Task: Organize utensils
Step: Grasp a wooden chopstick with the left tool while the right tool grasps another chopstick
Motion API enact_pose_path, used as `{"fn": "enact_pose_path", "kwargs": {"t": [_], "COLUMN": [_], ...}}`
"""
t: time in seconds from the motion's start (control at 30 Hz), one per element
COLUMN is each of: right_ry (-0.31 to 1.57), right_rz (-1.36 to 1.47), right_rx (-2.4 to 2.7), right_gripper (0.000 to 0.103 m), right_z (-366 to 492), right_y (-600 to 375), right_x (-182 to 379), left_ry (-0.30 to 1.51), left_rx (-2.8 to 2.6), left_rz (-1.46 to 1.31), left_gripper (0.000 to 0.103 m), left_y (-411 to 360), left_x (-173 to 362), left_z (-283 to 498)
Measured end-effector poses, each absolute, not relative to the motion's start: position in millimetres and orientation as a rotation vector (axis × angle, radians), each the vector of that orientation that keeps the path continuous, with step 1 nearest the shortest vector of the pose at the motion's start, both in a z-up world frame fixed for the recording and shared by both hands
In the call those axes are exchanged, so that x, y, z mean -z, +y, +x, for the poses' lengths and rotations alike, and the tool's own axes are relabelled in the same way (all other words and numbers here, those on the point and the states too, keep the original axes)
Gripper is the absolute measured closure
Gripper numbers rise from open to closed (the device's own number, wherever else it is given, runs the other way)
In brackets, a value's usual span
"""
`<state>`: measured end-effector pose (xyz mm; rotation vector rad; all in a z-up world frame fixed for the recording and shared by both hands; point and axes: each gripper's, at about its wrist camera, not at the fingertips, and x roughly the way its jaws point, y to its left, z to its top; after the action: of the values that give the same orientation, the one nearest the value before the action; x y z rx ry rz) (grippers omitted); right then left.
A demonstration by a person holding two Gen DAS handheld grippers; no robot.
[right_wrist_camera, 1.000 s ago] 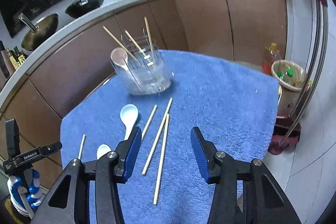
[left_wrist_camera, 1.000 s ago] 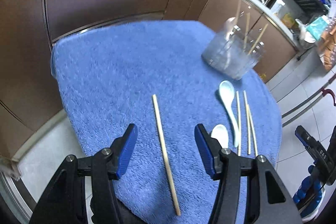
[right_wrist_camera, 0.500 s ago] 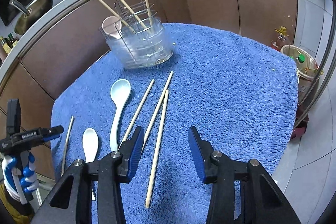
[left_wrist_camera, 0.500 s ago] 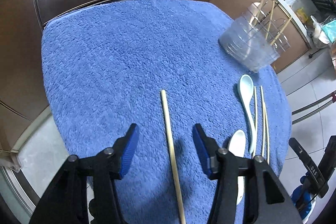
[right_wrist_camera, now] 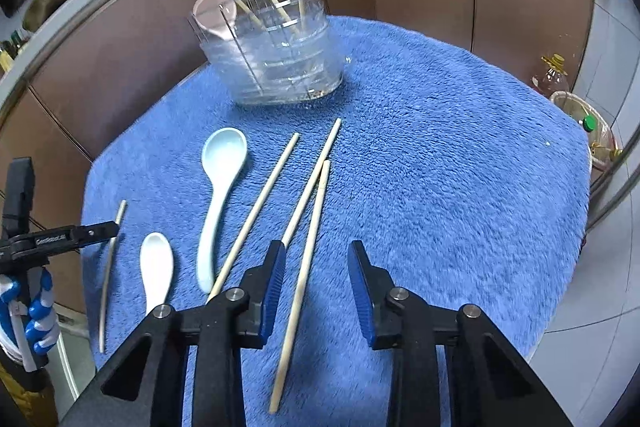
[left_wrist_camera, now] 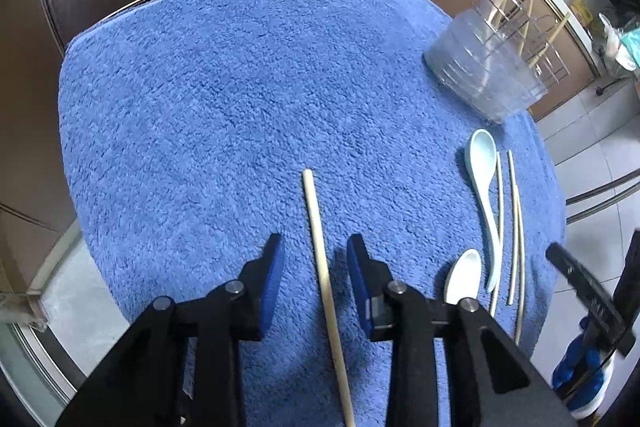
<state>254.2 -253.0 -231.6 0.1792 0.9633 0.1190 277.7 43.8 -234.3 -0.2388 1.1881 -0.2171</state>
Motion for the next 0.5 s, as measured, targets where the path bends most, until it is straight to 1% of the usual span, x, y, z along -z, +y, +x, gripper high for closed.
{"fn": "enact_pose_path", "kwargs": {"t": [0.07,0.23,0.5], "right_ry": [0.990,1.051,1.157], "right_rz": [0.165,0.143,0.077], "right_rx": [-0.117,-0.128,-0.094], "right_gripper": [0.081,0.085,0.089], "right_z": [267.3,297.8,333.5], "right_y": [-253.3,-249.1,-239.7], "right_x": [233.3,236.8,250.7], "left_ry": [1.189,1.189,1.185], "left_rx": [0.215,0.214,0.260], "left_rz": [-0.232,-0.234,-0.283], "left_gripper": [0.076,0.085,0.089], "left_y": [43.2,47.0,63.5], "left_x": [235.4,237.8,239.0], "left_z": [279.1,280.0,278.7]}}
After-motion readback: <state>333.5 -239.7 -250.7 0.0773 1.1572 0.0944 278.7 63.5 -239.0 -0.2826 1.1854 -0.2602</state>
